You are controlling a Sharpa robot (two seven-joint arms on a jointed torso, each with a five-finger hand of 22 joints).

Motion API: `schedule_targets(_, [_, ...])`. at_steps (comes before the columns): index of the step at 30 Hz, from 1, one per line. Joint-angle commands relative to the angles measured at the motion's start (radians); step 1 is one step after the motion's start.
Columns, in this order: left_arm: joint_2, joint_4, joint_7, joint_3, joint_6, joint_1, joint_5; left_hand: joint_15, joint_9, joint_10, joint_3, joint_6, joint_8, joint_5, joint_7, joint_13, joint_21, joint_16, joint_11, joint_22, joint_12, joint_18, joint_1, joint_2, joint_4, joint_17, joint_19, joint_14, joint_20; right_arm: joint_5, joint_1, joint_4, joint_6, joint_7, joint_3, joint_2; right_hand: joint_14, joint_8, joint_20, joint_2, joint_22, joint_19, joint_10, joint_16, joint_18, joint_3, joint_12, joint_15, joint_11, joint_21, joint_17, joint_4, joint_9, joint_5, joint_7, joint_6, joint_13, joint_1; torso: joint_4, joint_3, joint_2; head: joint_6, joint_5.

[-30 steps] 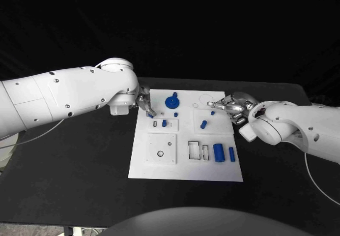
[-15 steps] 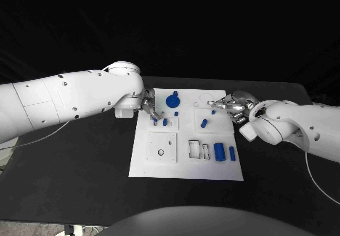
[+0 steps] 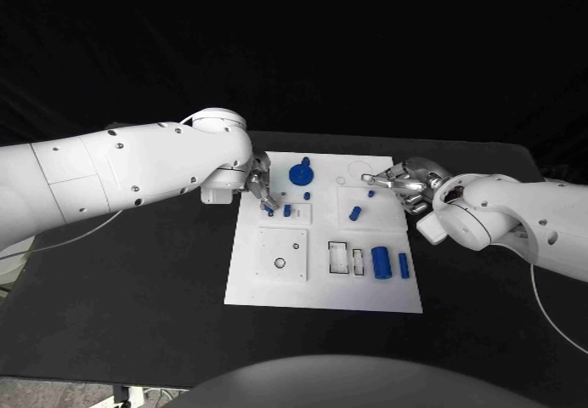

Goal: Assemble the parts on the task board

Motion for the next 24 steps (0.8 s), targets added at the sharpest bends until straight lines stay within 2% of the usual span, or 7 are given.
schedule_targets(1, [0.007, -0.005, -0.149, 0.000, 0.025, -0.003, -0.014, -0.007, 0.002, 0.104, 0.006, 0.011, 0.005, 0.006, -0.007, 0.263, 0.002, 0.003, -0.005, 0.263, 0.000, -0.007, -0.001, 0.003, 0.002, 0.263, 0.103, 0.104, -0.003, -0.008, -0.001, 0.000, 0.007, 0.005, 0.000, 0.001, 0.104, 0.005, 0.004, 0.007, 0.263, 0.105, 0.107, 0.004, -0.007, -0.003, -0.005, 0.009, 0.007, 0.004, 0.263, -0.001, 0.001, 0.003, 0.009, -0.001, 0.261, -0.001, 0.0008, 0.0000, -0.001, 0.001, 0.003])
schedule_targets(4, [0.011, -0.010, -0.151, 0.000, 0.026, -0.006, -0.017, -0.007, 0.002, 0.104, 0.010, 0.012, 0.005, 0.008, -0.007, 0.263, 0.002, 0.003, -0.005, 0.263, 0.000, -0.007, -0.002, 0.004, 0.002, 0.263, 0.103, 0.104, -0.003, -0.008, -0.001, 0.000, 0.007, 0.006, 0.000, 0.001, 0.104, 0.005, 0.004, 0.007, 0.263, 0.105, 0.107, 0.004, -0.007, -0.003, -0.005, 0.009, 0.007, 0.004, 0.263, -0.001, 0.001, 0.003, 0.009, -0.001, 0.261, -0.001, 0.0004, -0.0003, 0.001, 0.000, 0.000])
schedule_targets(12, [0.024, -0.029, -0.153, 0.000, 0.030, -0.013, -0.019, -0.007, 0.002, 0.104, 0.014, 0.013, 0.005, 0.008, -0.007, 0.263, 0.002, 0.003, -0.005, 0.263, 0.000, -0.007, -0.005, 0.005, 0.003, 0.263, 0.103, 0.104, -0.003, -0.008, -0.001, 0.000, 0.007, 0.006, 0.000, 0.001, 0.104, 0.005, 0.004, 0.007, 0.263, 0.105, 0.107, 0.004, -0.007, -0.003, -0.005, 0.009, 0.007, 0.004, 0.263, -0.001, 0.001, 0.003, 0.009, -0.001, 0.261, -0.001, -0.0004, -0.0006, 0.001, -0.001, 0.006])
schedule_targets(24, [0.030, -0.035, -0.152, 0.000, 0.036, -0.021, -0.035, -0.007, 0.002, 0.104, 0.019, 0.012, 0.004, 0.008, -0.007, 0.263, 0.002, 0.003, -0.005, 0.263, 0.000, -0.007, -0.007, 0.007, 0.003, 0.263, 0.103, 0.104, -0.003, -0.008, -0.001, 0.002, 0.008, 0.006, 0.000, -0.002, 0.104, 0.005, 0.004, 0.007, 0.263, 0.105, 0.107, 0.004, -0.007, -0.003, -0.005, 0.009, 0.007, 0.004, 0.263, -0.001, 0.001, 0.003, 0.009, -0.001, 0.261, -0.001, 0.0015, -0.0007, 0.001, -0.005, 0.007])
